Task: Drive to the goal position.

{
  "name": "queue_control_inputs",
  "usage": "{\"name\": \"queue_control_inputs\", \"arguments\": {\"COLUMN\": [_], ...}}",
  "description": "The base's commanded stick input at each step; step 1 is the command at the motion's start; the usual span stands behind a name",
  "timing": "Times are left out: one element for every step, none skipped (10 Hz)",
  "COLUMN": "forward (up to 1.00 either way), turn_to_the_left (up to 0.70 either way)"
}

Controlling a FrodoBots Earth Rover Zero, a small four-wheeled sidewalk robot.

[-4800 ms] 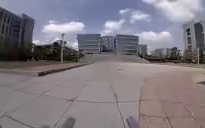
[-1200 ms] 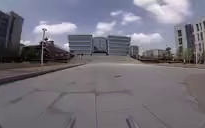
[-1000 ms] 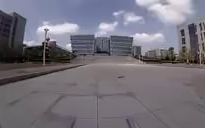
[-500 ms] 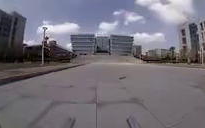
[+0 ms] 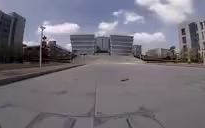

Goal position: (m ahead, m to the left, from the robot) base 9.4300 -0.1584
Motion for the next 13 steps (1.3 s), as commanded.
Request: {"name": "queue_control_inputs", "arguments": {"forward": [0.70,0.70,0.70,0.70,0.70,0.70,0.70,0.70,0.70,0.70,0.70,0.70,0.70], "turn_to_the_left": [0.13,0.13,0.13,0.13,0.13,0.13,0.13,0.13,0.13,0.13,0.13,0.13,0.13]}}
